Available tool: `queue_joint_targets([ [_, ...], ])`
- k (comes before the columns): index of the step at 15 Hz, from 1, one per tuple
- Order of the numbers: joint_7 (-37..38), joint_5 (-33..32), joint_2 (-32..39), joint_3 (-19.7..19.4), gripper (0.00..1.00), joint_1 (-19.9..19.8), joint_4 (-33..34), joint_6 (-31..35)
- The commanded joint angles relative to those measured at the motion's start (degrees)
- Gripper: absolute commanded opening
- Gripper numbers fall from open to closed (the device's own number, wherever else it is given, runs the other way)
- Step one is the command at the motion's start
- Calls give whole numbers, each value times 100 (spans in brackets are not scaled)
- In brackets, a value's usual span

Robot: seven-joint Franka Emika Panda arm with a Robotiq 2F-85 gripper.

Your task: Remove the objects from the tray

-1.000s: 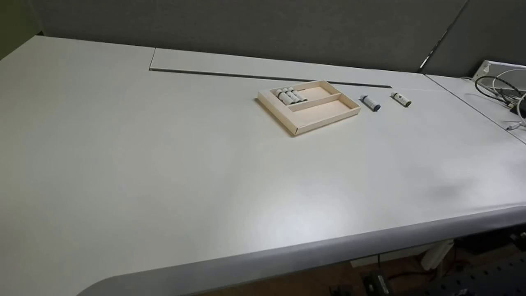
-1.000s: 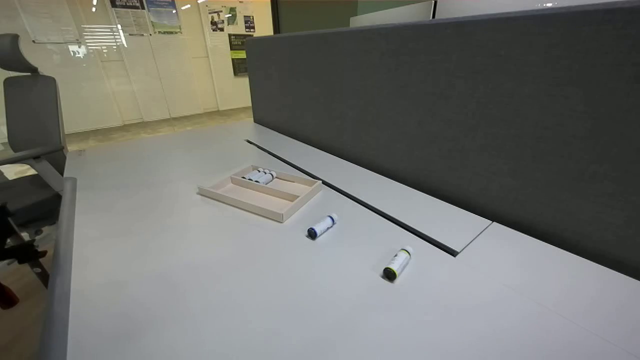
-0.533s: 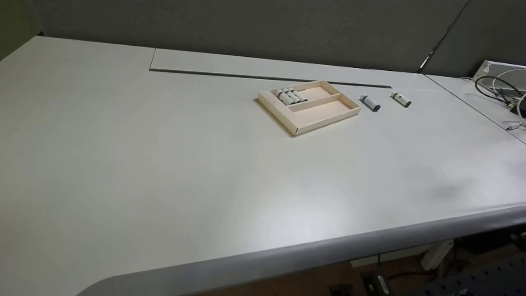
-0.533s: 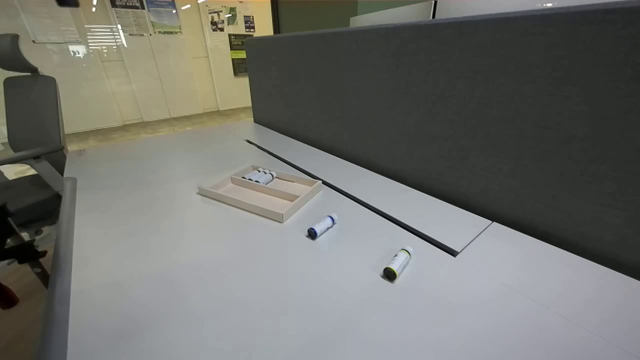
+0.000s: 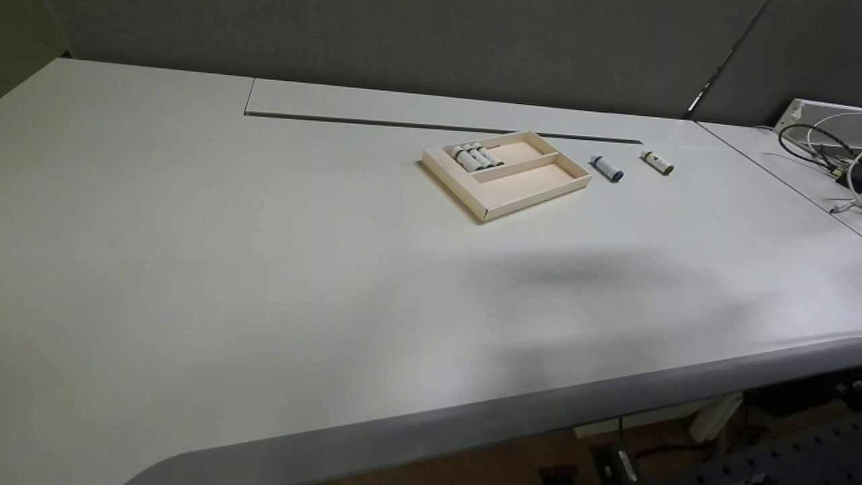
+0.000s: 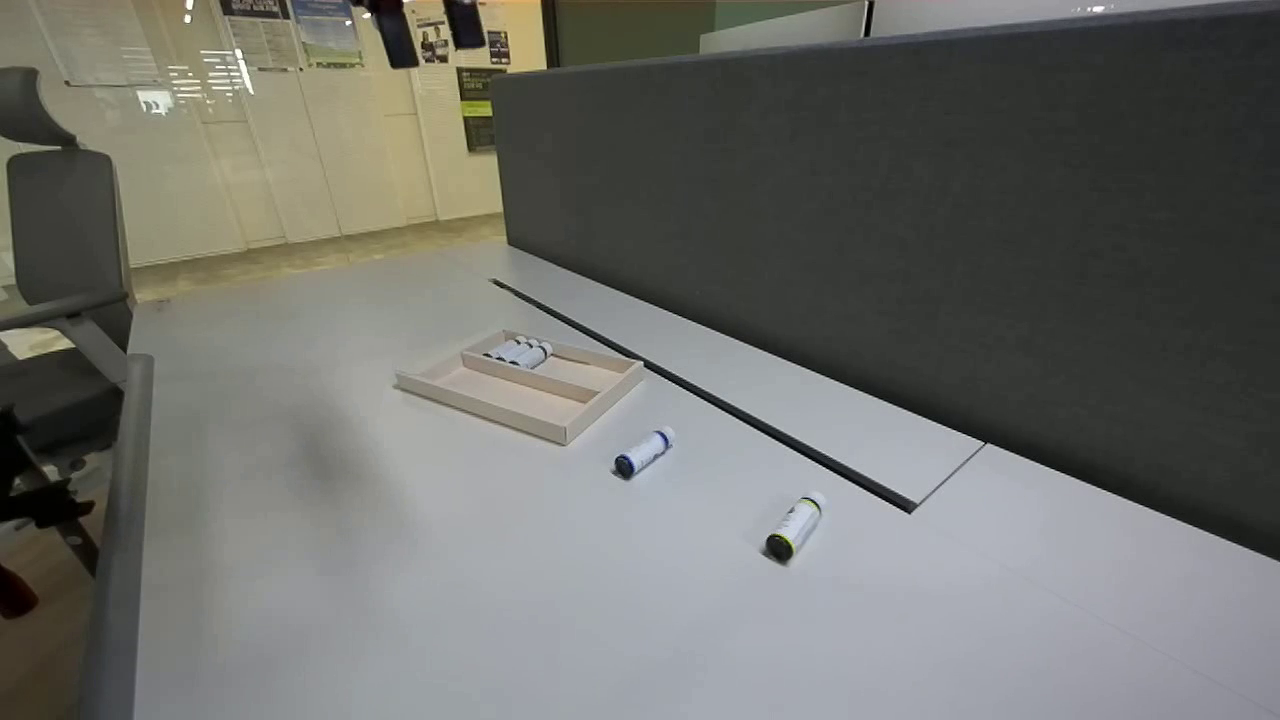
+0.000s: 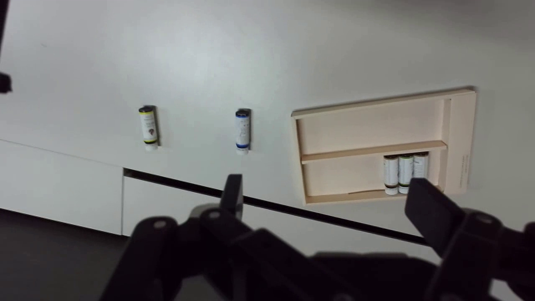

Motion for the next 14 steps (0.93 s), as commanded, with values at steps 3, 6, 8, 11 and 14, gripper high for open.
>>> queue_joint_targets([
  [3,232,51,1783,424,100,302,2087,-1094],
  [6,187,118,1654,501,100,280,1750,-865],
  [8,170,117,1712,513,100,282,1738,-827],
  [11,110,121,1634,483,100,203,1720,-830],
  [14,110,121,1601,486,100,206,1706,-832],
])
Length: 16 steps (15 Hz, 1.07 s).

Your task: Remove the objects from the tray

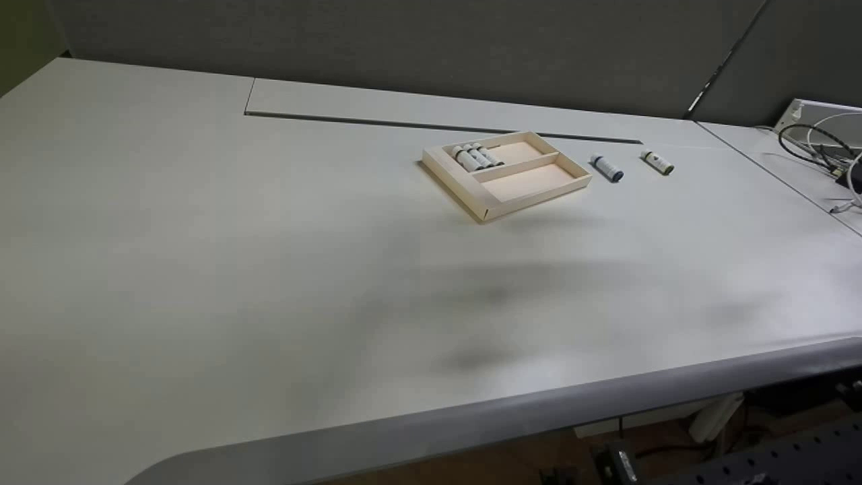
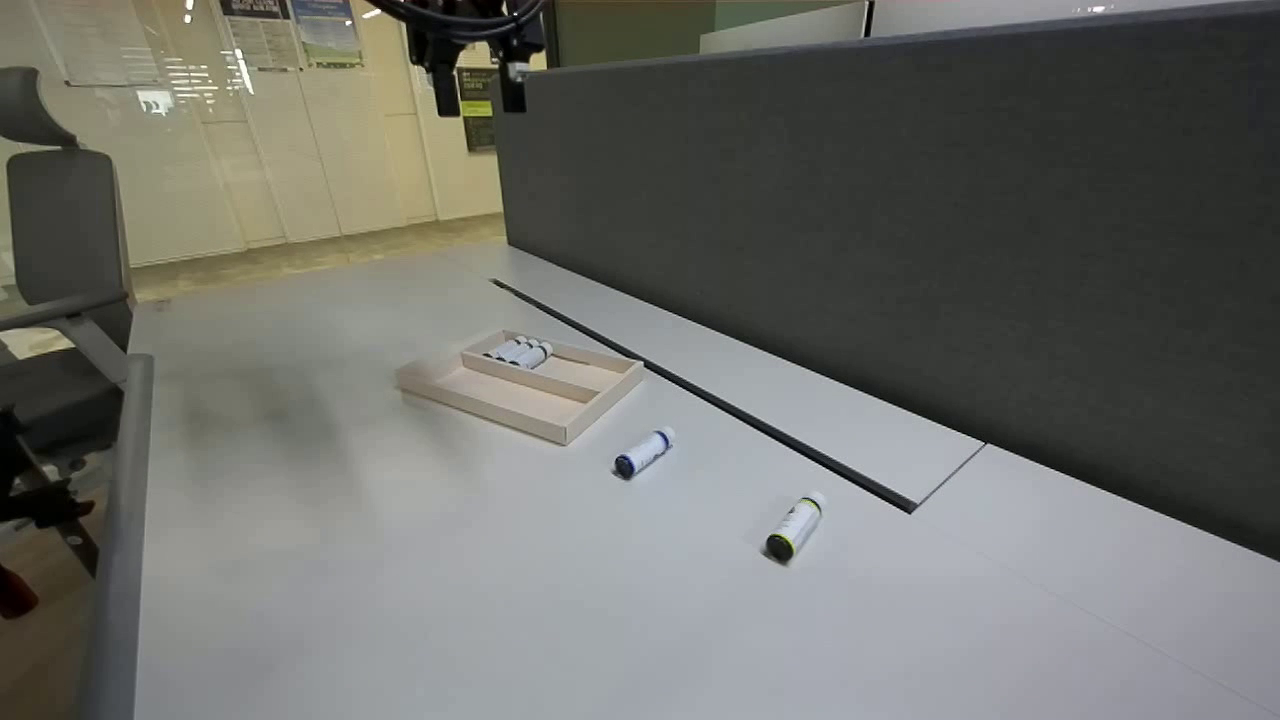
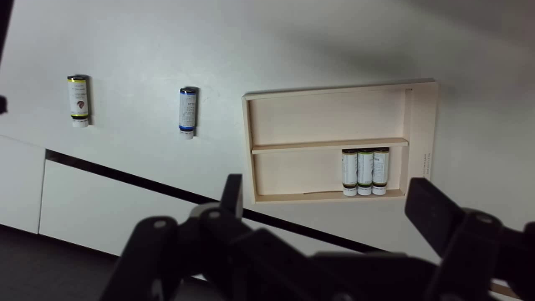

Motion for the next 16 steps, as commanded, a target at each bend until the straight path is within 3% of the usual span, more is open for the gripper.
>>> queue_joint_targets([
  [1,9,-11,-2,42,100,-37,10,-20],
  [6,273,53,728,140,100,84,665,-630],
  [11,63,41,1786,382,100,258,1385,-608],
  [16,187,-15,2796,511,100,479,2007,101],
])
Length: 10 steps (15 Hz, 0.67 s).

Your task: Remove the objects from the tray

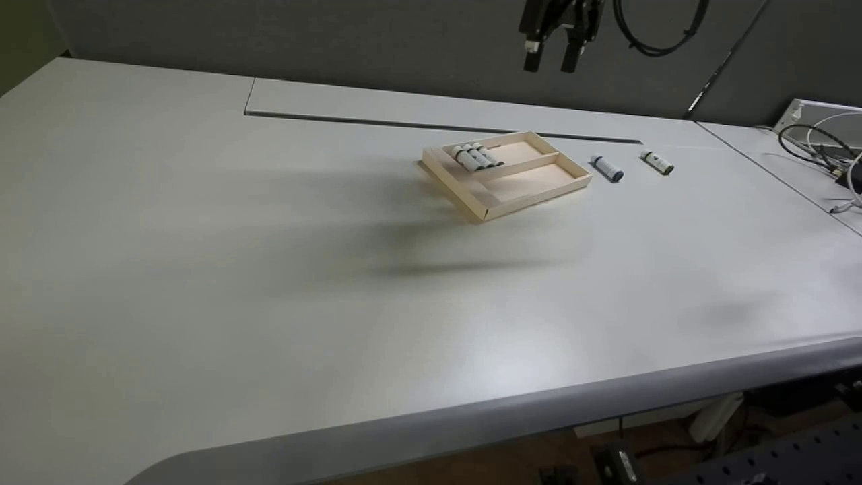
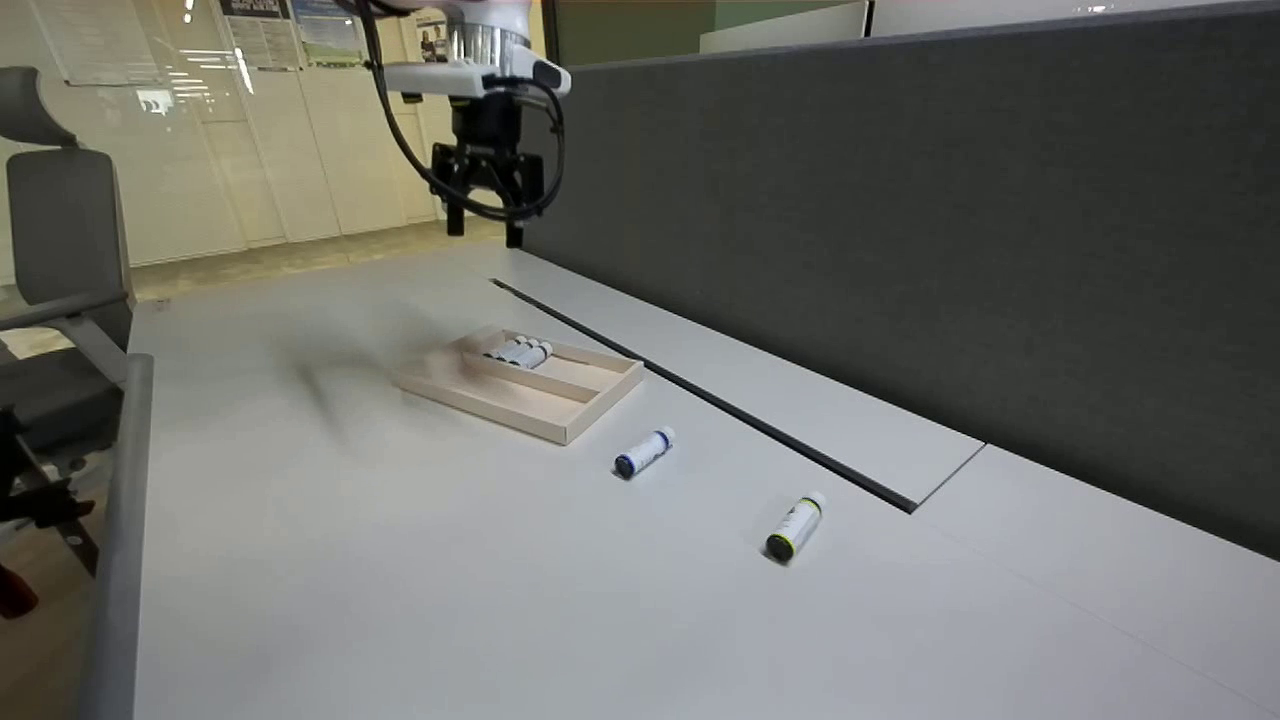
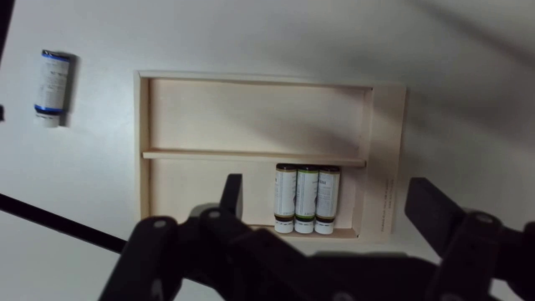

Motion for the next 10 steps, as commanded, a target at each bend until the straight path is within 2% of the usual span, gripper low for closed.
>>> queue_joint_targets([
  [1,121,-123,737,15,100,149,653,535],
  [5,78,-308,1342,-28,100,245,965,1244],
  [10,186,-533,1977,-176,100,295,1360,1532],
])
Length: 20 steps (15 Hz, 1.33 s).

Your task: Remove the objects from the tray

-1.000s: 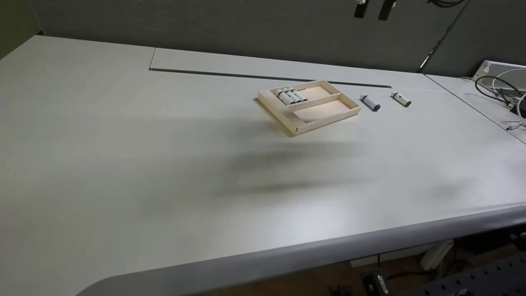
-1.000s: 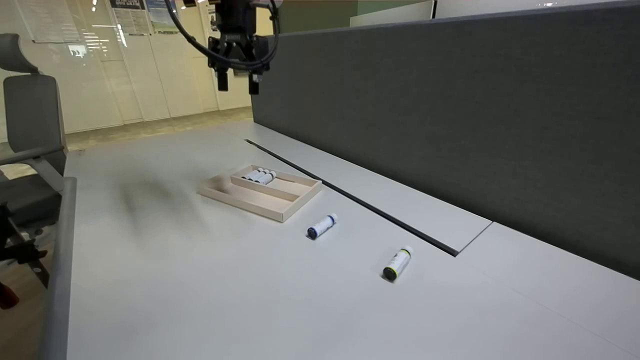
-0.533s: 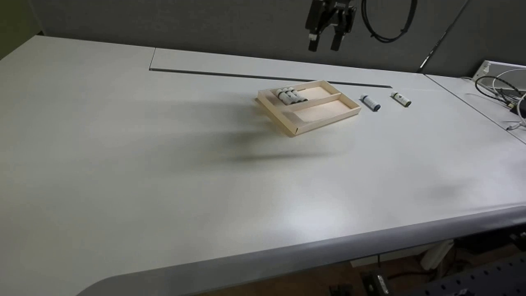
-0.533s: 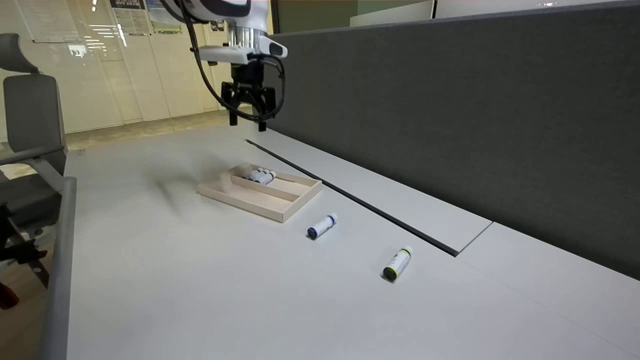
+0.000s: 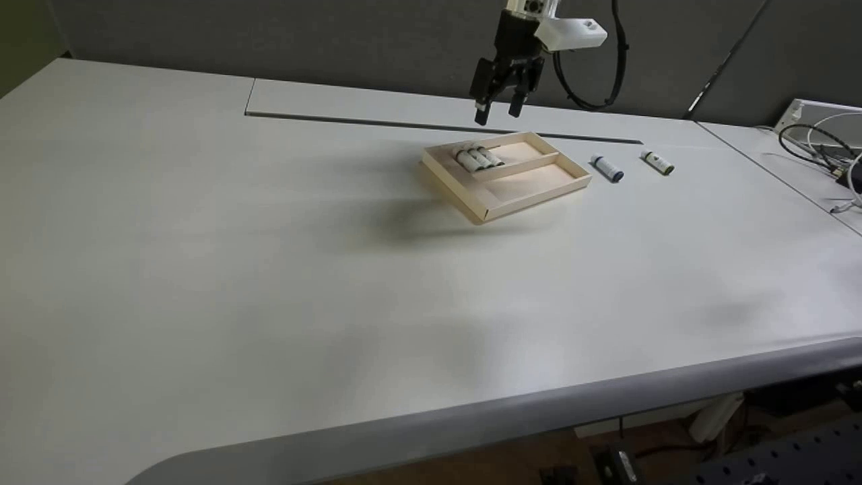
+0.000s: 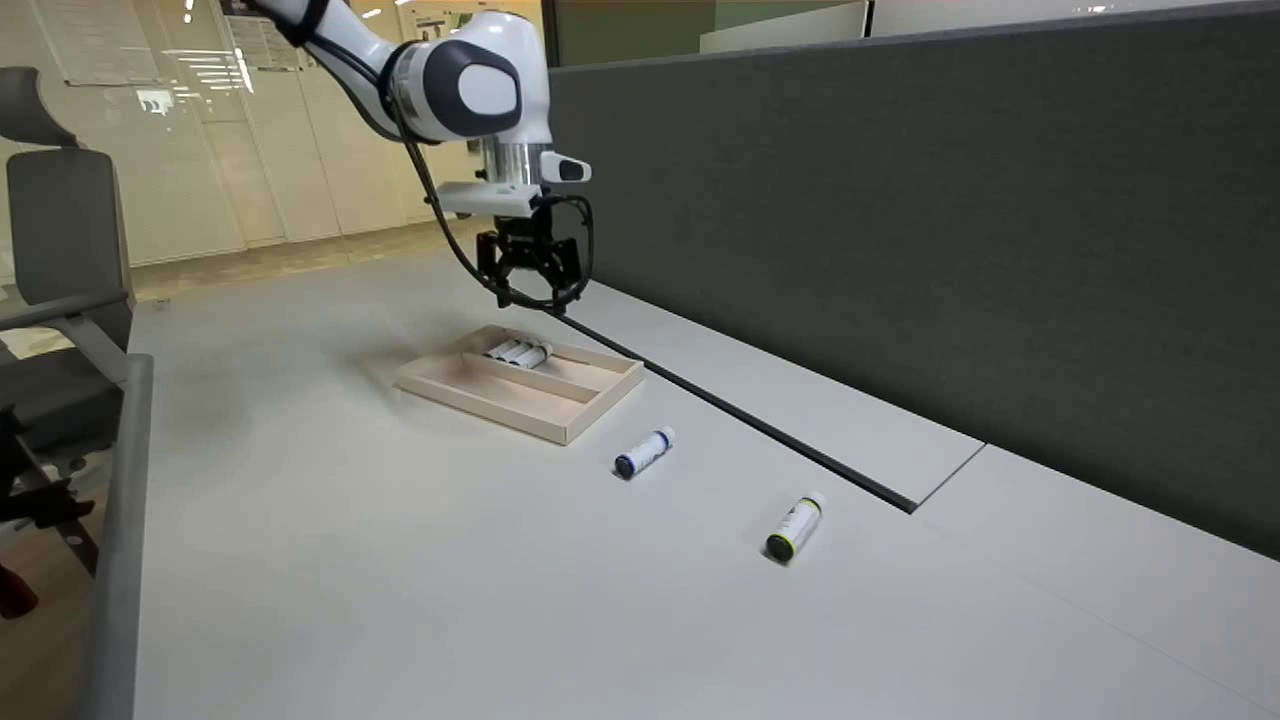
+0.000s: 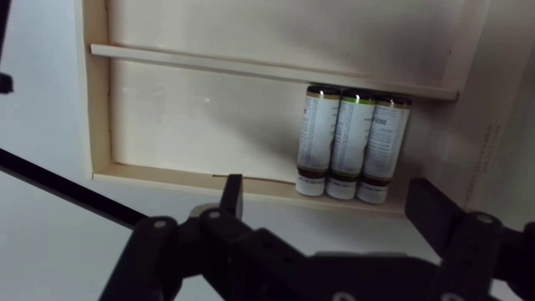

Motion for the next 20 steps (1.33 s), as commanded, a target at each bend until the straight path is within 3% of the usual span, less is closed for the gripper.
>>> queue_joint_targets([
  [1,277,-153,502,-182,100,92,589,-89],
  [2,313,-128,563,-197,100,89,719,-435],
  [3,80,-86,361,-59,100,-15,298,-60],
  [10,76,-95,577,-103,100,-8,609,-345],
  [20,177,-157,931,-224,100,-4,783,-128],
])
